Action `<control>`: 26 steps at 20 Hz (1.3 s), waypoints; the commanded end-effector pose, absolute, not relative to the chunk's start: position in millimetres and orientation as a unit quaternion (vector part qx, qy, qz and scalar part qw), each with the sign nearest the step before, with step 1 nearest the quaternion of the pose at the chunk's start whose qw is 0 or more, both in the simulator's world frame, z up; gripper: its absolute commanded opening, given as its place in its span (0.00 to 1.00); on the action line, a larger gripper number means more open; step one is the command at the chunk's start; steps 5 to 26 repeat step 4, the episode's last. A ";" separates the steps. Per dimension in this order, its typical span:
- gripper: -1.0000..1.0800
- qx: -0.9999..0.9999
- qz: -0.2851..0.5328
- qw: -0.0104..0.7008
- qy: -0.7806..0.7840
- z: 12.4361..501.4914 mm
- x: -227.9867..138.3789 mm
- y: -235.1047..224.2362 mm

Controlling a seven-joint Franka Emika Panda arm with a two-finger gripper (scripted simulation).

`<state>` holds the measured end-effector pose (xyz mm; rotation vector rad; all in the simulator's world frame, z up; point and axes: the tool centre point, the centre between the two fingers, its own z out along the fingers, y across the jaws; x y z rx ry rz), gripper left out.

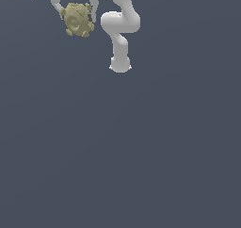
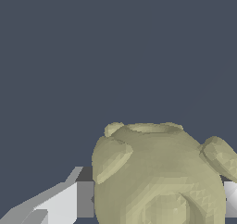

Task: Pick up the object and move it to a goal position.

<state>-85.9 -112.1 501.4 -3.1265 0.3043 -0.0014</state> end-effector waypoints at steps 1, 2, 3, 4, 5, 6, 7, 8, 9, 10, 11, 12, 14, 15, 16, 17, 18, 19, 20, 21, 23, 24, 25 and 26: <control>0.00 -0.995 0.000 0.000 0.097 506.1 -86.2 -113.6; 0.00 -0.995 0.000 0.000 0.097 506.9 -86.2 -113.9; 0.00 -0.995 0.000 0.000 0.097 507.3 -86.2 -114.0; 0.00 -0.995 0.000 0.000 0.097 507.5 -86.2 -114.1; 0.00 -0.995 0.000 0.000 0.097 507.5 -86.2 -114.1; 0.00 -0.995 0.000 0.000 0.097 507.5 -86.2 -114.1; 0.00 -0.995 0.000 0.000 0.097 507.5 -86.2 -114.1; 0.00 -0.995 0.000 0.000 0.097 507.5 -86.2 -114.1; 0.00 -0.995 0.000 0.000 0.097 507.5 -86.2 -114.1; 0.00 -0.995 0.000 0.000 0.097 507.5 -86.2 -114.1; 0.00 -0.995 0.000 0.000 0.097 507.5 -86.2 -114.1; 0.00 -0.995 0.000 0.000 0.097 507.5 -86.2 -114.1; 0.00 -0.995 0.000 0.000 0.097 507.5 -86.2 -114.1; 0.00 -0.995 0.000 0.000 0.097 507.5 -86.2 -114.1; 0.00 -0.995 0.000 0.000 0.097 507.5 -86.2 -114.1; 0.00 -0.995 0.000 0.000 0.097 507.5 -86.2 -114.1; 0.00 -0.995 0.000 0.000 0.097 507.5 -86.2 -114.1; 0.00 -0.995 0.000 0.000 0.097 507.5 -86.2 -114.1; 0.00 -0.995 0.000 0.000 0.097 507.5 -86.2 -114.1; 0.00 -0.995 0.000 0.000 0.097 507.5 -86.2 -114.1; 0.00 -0.995 0.000 0.000 0.097 507.5 -86.2 -114.1; 0.00 -0.995 0.000 0.000 0.097 507.5 -86.2 -114.1; 0.00 -0.995 0.000 0.000 0.097 507.5 -86.2 -114.1; 0.00 -0.995 0.000 0.000 0.097 507.5 -86.2 -114.1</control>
